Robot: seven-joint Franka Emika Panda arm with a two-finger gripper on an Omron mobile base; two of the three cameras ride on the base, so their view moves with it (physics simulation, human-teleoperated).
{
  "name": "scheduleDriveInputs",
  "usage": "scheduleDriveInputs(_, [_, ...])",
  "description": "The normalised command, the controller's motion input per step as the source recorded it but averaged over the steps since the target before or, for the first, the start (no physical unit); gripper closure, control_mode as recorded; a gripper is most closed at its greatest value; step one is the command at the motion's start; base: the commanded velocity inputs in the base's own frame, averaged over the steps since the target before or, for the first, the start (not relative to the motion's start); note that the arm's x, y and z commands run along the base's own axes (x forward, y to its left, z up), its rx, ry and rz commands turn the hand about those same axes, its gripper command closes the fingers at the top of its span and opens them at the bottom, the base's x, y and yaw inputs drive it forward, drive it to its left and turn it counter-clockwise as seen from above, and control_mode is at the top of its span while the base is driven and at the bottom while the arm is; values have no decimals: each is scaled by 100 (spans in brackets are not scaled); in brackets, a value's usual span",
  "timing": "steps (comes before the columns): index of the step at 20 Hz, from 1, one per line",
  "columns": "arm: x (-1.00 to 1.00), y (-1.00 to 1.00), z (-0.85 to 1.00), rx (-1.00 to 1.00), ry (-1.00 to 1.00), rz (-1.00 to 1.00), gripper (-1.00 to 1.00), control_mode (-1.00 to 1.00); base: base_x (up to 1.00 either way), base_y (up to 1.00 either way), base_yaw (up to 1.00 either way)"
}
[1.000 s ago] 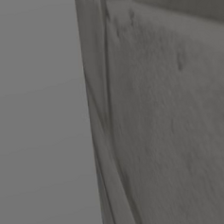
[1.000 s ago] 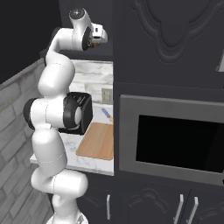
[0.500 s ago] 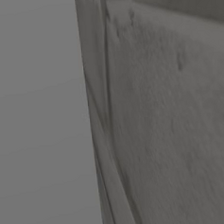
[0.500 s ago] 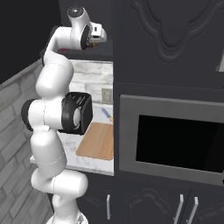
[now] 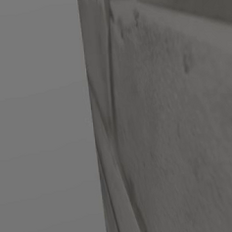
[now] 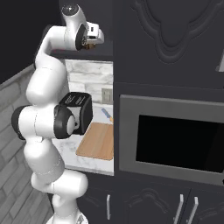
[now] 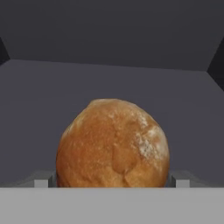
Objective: Pick the bread, place it on the cutting board, pick the jam, place it on the counter, and close the cabinet.
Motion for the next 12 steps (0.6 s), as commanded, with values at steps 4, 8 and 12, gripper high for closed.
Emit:
scheduleDriveInputs(4, [-60,0,-11,0,0,0,100,-100,0,0,0])
scheduleDriveInputs(8, [-67,0,-9,0,0,0,100,-100,0,0,0])
scheduleDriveInputs(12, [-76,-5,-17,0,0,0,100,-100,0,0,0])
